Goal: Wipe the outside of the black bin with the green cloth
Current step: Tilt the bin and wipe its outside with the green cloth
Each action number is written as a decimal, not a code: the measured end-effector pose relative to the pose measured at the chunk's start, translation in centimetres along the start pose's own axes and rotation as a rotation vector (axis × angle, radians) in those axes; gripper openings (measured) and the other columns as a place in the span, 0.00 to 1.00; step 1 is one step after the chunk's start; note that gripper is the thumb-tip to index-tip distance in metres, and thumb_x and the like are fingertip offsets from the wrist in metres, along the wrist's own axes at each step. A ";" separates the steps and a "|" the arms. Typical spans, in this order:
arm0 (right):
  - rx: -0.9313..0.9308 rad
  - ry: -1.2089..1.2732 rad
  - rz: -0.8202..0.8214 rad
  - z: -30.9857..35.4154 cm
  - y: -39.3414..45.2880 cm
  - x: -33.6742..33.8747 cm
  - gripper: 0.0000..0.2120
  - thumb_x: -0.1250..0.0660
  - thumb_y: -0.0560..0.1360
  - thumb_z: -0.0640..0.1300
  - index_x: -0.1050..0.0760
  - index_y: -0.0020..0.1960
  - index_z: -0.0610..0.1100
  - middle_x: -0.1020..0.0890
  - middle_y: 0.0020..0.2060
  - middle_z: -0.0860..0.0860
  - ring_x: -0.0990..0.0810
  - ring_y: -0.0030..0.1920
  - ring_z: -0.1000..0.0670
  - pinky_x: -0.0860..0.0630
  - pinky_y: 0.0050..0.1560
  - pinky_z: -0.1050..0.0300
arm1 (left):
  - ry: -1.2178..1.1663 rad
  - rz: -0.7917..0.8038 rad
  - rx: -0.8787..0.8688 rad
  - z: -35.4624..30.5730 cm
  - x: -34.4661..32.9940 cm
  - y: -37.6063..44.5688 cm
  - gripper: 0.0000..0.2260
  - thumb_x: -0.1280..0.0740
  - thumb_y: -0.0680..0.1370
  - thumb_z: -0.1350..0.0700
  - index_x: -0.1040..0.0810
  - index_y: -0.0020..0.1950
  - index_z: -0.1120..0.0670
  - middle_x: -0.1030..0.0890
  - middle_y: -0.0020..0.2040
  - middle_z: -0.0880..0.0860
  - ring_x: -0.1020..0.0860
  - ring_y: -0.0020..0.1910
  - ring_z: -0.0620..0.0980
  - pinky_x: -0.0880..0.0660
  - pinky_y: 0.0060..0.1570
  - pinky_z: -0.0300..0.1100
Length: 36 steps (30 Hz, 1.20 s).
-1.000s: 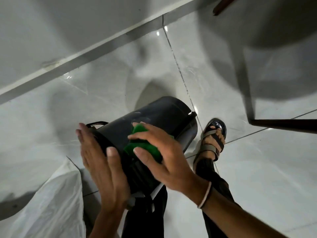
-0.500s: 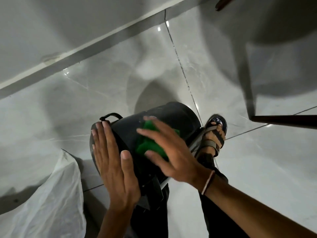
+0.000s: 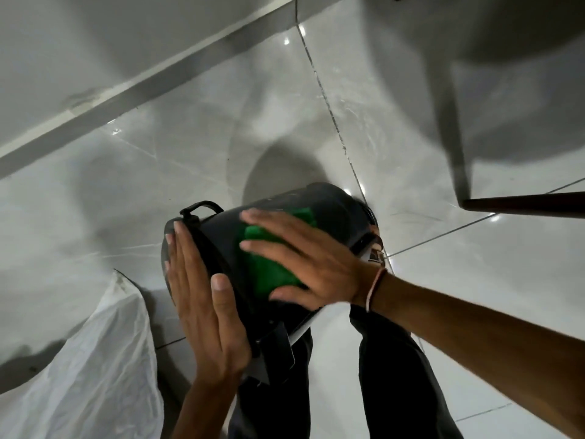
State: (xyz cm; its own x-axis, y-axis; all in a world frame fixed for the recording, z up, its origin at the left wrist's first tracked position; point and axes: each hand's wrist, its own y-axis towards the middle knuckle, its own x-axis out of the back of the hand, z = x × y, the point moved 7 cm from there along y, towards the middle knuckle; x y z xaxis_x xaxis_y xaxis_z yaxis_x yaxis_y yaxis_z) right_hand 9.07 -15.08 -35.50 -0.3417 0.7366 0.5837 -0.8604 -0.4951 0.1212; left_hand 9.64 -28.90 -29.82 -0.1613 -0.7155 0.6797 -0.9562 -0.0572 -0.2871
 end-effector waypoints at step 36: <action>-1.129 0.274 0.271 -13.4 -0.1 -2.8 0.19 0.32 0.79 0.62 0.20 0.65 0.53 0.15 0.64 0.48 0.18 0.66 0.42 0.24 0.62 0.53 | 0.099 0.037 0.077 4.6 0.2 -3.6 0.27 0.52 0.86 0.52 0.45 0.86 0.57 0.46 0.89 0.57 0.51 0.90 0.56 0.51 0.87 0.57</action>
State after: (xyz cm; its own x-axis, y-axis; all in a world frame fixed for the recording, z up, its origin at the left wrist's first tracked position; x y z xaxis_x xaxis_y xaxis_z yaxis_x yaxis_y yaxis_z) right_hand 5.05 -10.92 -47.86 -0.5152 0.8121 0.2739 -0.5473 -0.0658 -0.8344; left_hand 14.12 -32.01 -31.73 -0.2232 -0.6458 0.7301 -0.9281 -0.0883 -0.3618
